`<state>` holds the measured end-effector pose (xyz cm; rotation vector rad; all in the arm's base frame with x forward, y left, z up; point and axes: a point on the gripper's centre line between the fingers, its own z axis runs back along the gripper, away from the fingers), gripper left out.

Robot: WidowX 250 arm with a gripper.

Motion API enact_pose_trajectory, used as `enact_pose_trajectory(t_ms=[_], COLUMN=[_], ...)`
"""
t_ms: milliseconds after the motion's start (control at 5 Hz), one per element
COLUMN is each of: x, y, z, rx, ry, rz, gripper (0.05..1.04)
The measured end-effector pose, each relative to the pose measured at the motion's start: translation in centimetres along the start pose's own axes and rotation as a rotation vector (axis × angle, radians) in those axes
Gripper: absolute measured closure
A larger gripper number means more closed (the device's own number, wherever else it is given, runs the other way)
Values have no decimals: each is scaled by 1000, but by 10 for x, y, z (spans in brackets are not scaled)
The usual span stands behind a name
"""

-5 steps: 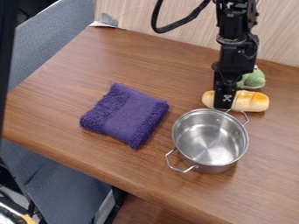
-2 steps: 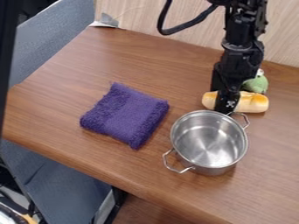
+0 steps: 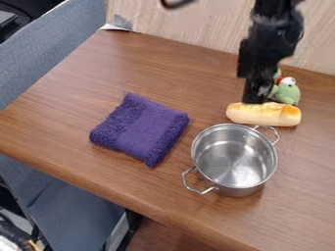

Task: Move the bread to the right side of the table

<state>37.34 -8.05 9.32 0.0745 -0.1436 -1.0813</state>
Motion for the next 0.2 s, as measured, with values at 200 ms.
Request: enact_pose_trajectory(t_ms=[200], x=[-10], y=[2], z=[10], rx=[-51], ry=[-126], rz=[-38], gripper=[82])
